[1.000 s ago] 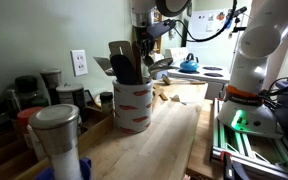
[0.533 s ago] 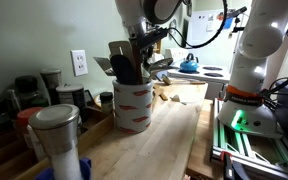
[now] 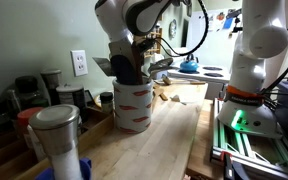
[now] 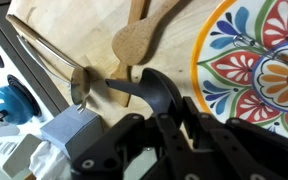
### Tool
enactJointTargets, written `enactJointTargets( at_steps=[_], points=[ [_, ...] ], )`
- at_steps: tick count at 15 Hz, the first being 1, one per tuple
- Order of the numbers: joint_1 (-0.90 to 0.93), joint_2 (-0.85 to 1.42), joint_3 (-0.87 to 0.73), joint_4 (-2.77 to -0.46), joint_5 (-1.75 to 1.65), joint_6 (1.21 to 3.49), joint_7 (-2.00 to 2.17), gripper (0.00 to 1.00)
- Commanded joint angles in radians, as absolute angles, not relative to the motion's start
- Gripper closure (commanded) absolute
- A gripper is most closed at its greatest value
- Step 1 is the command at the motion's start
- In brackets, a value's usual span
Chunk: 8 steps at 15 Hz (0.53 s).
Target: Put the black ladle on the floral plate
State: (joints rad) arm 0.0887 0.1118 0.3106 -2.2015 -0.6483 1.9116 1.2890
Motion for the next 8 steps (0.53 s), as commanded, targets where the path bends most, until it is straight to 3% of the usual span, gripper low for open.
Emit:
enactJointTargets(
  at_steps=[1,8],
  points=[
    [0.152,0.194,0.241,-2.123,-0.661,1.93,1.27,0.98],
    [0.188,0.218,0.178,-2.1,-0.669,1.996,1.206,0.98]
  ],
)
